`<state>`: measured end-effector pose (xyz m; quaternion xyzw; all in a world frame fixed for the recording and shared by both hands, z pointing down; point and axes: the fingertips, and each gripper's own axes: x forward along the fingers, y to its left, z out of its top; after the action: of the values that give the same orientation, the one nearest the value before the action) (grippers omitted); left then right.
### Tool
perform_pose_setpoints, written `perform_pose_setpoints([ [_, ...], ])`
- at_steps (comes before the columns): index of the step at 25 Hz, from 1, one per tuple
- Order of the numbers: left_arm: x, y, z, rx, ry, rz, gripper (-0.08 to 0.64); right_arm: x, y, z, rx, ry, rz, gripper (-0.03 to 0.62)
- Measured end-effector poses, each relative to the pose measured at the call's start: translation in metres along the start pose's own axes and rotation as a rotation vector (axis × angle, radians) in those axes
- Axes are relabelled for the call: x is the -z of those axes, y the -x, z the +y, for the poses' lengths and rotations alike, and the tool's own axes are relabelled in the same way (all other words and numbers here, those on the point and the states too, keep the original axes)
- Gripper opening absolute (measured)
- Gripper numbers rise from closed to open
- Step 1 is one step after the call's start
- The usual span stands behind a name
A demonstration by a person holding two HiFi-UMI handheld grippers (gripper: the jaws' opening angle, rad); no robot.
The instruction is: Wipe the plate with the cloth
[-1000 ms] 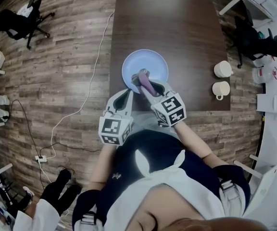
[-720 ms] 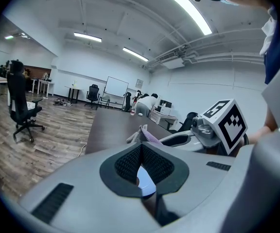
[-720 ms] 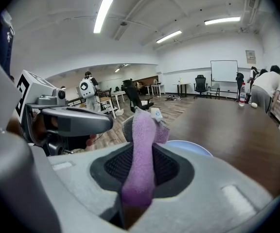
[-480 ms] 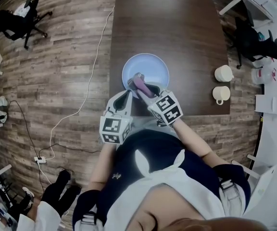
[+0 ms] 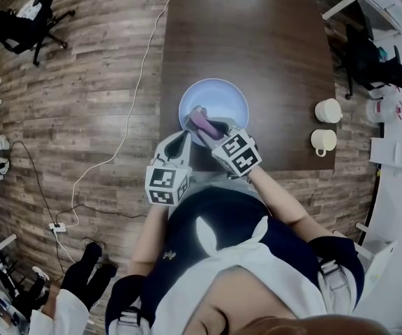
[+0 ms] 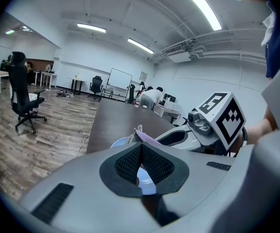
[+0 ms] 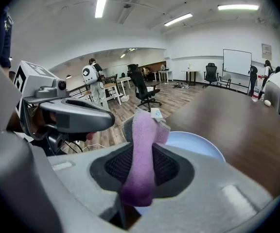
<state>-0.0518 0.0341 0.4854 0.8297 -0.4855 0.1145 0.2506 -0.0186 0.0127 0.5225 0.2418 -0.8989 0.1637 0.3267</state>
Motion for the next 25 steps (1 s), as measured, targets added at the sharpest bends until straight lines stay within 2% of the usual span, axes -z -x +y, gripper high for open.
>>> perform_pose_setpoints([
  [25, 0.045, -0.057, 0.038, -0.012, 0.049, 0.164, 0.003, 0.03, -0.067, -0.025, -0.09, 0.026, 0.203, 0.104],
])
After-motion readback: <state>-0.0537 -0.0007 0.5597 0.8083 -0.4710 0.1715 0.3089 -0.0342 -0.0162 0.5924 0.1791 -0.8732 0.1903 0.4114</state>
